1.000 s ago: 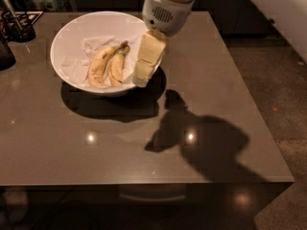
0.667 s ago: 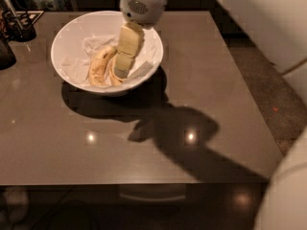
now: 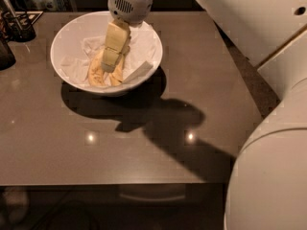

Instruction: Pick banana from white bowl

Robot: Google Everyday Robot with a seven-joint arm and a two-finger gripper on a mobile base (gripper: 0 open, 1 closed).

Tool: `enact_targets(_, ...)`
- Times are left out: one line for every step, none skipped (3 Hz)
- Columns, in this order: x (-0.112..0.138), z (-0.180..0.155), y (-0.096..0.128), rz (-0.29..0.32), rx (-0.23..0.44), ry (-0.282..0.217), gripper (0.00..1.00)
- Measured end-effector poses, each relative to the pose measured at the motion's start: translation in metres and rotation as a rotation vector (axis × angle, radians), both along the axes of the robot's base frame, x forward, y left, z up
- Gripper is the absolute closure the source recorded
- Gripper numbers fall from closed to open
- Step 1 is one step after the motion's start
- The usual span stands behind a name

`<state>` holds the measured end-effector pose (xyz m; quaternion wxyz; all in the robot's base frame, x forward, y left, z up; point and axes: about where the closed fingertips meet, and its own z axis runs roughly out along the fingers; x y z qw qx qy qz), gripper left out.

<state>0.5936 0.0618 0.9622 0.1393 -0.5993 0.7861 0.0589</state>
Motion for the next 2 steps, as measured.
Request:
enact_targets(0.014, -0.013, 0.006, -0.088, 0.002, 0.04, 0.0)
enact_targets(0.025, -0.031, 0.017, -0.164, -0.004, 0.103, 0.0)
